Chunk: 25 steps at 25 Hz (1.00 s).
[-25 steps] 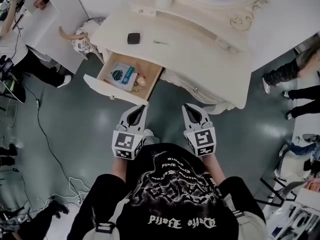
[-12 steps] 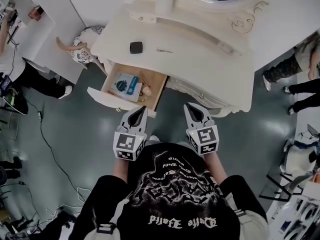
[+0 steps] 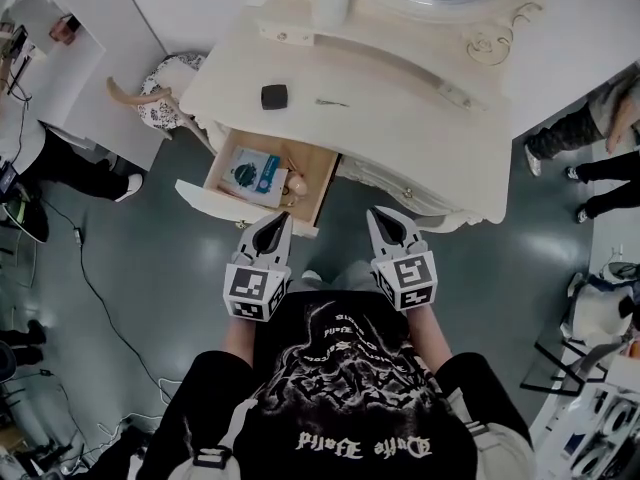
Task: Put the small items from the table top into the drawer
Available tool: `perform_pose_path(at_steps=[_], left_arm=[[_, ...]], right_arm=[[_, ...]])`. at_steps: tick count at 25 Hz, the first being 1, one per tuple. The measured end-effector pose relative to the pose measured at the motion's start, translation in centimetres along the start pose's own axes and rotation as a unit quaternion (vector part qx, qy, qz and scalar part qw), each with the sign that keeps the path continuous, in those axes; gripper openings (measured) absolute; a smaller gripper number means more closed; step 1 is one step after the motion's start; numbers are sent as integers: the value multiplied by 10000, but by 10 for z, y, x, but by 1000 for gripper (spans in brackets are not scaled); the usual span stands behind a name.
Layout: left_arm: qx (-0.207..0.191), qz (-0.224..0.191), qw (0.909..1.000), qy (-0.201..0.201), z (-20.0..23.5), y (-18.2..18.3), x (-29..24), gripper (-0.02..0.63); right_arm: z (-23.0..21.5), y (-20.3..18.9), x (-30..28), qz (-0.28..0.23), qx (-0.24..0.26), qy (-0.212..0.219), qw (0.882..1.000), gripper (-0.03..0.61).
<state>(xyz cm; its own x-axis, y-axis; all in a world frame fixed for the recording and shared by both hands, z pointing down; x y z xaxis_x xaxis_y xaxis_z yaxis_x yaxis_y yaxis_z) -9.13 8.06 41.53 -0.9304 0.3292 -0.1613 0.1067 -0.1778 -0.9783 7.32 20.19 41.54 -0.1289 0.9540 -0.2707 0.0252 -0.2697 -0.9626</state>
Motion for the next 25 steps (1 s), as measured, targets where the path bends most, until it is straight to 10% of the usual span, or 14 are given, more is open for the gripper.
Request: perform_pose_path(at_steps=[25], left_arm=[[327, -20, 9971, 691, 39, 6, -29, 15]], right_arm=[[-32, 19, -76, 10, -173, 698, 9974, 11]])
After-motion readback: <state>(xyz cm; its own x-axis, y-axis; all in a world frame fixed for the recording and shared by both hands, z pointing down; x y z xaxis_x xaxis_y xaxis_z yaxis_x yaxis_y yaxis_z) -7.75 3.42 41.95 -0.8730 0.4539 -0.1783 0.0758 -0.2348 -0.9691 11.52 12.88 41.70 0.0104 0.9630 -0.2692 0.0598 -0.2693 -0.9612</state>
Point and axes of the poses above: the fingertips, and each gripper's own axes: x backward along the fingers, z to its left, y out of its top, the point moved 5 cm from there along x, backward along the fingers, and after that the axes turned 9 degrees about -z, right-handed, at the moved point
